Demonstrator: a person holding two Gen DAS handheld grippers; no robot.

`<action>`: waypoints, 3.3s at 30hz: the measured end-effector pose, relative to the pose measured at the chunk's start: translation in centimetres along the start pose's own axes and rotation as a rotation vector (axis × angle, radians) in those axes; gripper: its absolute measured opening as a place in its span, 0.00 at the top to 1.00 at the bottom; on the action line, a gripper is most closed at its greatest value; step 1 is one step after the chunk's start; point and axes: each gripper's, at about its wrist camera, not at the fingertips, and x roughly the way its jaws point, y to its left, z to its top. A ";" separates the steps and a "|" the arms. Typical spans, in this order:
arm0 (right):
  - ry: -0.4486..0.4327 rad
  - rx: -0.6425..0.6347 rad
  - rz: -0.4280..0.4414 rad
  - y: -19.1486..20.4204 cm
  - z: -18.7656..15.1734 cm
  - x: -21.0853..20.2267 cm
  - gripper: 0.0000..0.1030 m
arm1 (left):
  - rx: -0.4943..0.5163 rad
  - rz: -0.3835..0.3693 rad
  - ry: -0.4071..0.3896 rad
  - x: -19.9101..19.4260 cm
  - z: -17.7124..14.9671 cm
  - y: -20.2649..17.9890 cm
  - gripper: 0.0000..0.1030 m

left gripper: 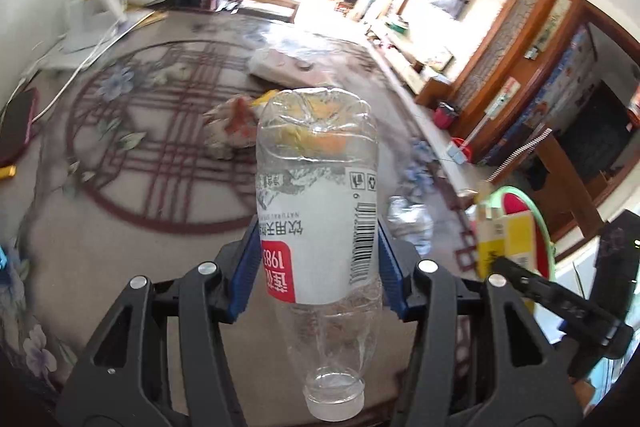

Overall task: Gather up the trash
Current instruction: 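Lift the bottle with the left tool while the right lifts the yellow wrapper toward the bin, then drop the bottle and yellow wrapper into the red bin with both tools, then grasp the crumpled paper pile with the left tool while the right grasps the white foil wrapper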

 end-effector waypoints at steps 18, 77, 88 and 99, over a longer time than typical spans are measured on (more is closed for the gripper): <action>-0.106 0.153 0.030 -6.6 0.7 -4.4 0.66 | 0.160 -0.050 0.083 2.2 -1.8 -8.7 0.50; -0.321 0.160 -0.369 -11.8 0.5 -10.2 0.11 | 0.369 -0.245 -0.049 4.1 1.7 -20.3 0.16; -0.228 -0.089 -0.325 -1.9 0.4 -4.7 0.07 | 0.124 -0.044 -0.001 1.8 0.0 -3.6 0.12; -0.028 -0.119 -0.295 1.6 -0.3 0.5 0.07 | 0.035 -0.082 0.174 6.5 -4.0 -0.7 0.12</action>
